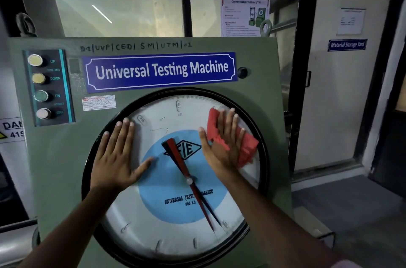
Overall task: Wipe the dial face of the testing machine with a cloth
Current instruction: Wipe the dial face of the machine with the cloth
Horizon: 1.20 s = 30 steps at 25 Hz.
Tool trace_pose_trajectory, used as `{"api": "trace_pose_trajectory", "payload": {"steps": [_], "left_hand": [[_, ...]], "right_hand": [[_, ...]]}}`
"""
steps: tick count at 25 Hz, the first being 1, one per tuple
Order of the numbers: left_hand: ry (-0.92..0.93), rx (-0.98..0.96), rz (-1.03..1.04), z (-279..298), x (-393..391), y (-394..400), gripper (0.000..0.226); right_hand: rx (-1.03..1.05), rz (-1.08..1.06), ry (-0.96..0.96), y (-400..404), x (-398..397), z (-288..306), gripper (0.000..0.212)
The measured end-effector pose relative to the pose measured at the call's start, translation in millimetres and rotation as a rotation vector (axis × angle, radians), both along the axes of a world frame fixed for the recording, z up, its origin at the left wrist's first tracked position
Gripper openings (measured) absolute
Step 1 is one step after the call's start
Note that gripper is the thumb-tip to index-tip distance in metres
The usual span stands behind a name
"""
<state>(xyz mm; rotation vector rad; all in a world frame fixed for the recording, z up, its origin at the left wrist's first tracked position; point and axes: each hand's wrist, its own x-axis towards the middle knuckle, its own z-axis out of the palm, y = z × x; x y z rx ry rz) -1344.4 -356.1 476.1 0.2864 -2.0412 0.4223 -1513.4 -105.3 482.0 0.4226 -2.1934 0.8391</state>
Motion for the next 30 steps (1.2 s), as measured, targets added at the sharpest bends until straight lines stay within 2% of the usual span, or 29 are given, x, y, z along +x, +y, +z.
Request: {"api": "trace_pose_trajectory", "payload": {"steps": [3,4,9,13,14,19,22,25,28,30], "left_hand": [[-0.010,0.007,-0.009,0.0,0.4,-0.4,0.110],[0.004,0.002,-0.013,-0.9,0.2,-0.1,0.110],[0.001,-0.007,-0.007,-1.1,-1.0,-2.2,0.110],[0.012,-0.023,0.003,-1.9,-1.5,-3.6,0.111],[0.025,-0.031,0.008,-2.4,-1.9,-3.5,0.111],[-0.005,-0.052,0.032,-0.4,-0.7,-3.1,0.114],[0.025,-0.014,0.035,-5.1,1.2,-0.9,0.121],[0.051,0.018,0.058,-11.2,1.4,1.9,0.123],[0.032,0.024,0.063,-8.1,0.9,2.1,0.124],[0.023,0.014,0.066,-9.8,1.7,0.4,0.125]], "right_hand": [[0.180,0.020,0.060,11.7,27.7,-64.6,0.087],[0.182,0.017,0.063,15.3,25.5,-68.8,0.087],[-0.012,-0.001,-0.057,-13.9,5.2,15.6,0.090],[0.125,0.133,0.143,-40.0,53.3,-41.5,0.092],[0.151,0.145,0.202,-42.3,51.0,-40.1,0.090],[0.254,0.183,0.316,-75.8,36.3,42.5,0.087],[0.329,0.250,0.422,-58.7,38.4,-3.0,0.088],[0.415,0.284,0.436,-32.0,35.0,-36.7,0.087],[0.407,0.234,0.449,-64.7,36.4,15.0,0.084],[0.378,0.231,0.434,-79.9,40.6,28.7,0.085]]}}
